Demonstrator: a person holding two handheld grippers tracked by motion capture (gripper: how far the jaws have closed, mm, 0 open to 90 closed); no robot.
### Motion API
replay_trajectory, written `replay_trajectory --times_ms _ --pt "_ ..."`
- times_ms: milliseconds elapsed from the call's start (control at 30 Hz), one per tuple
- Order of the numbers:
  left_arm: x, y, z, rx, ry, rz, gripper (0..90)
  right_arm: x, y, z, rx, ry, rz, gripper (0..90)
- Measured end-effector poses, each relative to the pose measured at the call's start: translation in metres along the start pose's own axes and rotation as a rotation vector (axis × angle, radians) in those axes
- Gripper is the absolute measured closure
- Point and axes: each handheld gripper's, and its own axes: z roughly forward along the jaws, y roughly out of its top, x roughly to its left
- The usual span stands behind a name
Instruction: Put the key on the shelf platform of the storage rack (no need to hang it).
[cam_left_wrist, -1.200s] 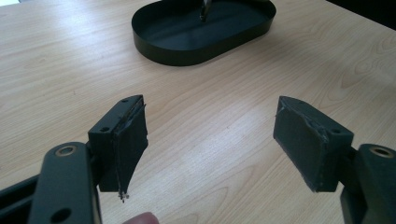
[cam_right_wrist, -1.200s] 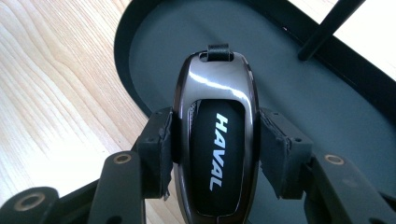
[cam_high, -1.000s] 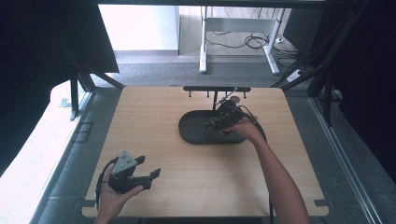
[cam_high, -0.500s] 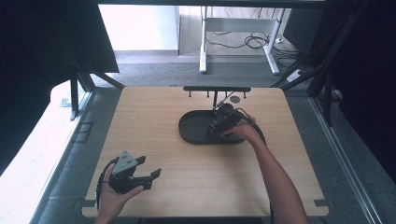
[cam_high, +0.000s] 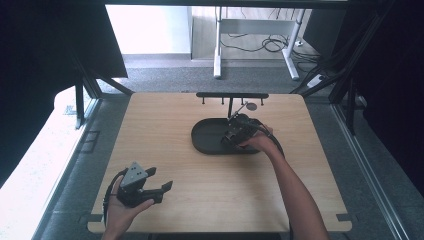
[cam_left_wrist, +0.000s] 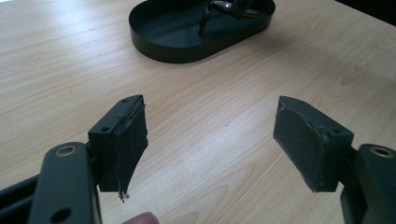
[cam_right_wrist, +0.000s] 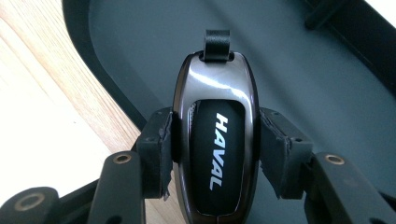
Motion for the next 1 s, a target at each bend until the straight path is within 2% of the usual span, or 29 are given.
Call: replay_trajectory --times_ms 433,667,1000 --pt "0.000 0.000 0.001 0.009 -0.005 0.003 26.1 -0.002 -0.004 0.007 0.008 -0.015 -0.006 48.5" --pt "0.000 0.000 0.001 0.010 -0.005 0.004 26.1 -0.003 -0.006 0.012 0.040 -0.037 -0.004 48.3" --pt "0.000 -0.001 0.002 0.010 -0.006 0.003 26.1 -0.003 -0.010 0.018 0.055 -0.055 -0.011 47.2"
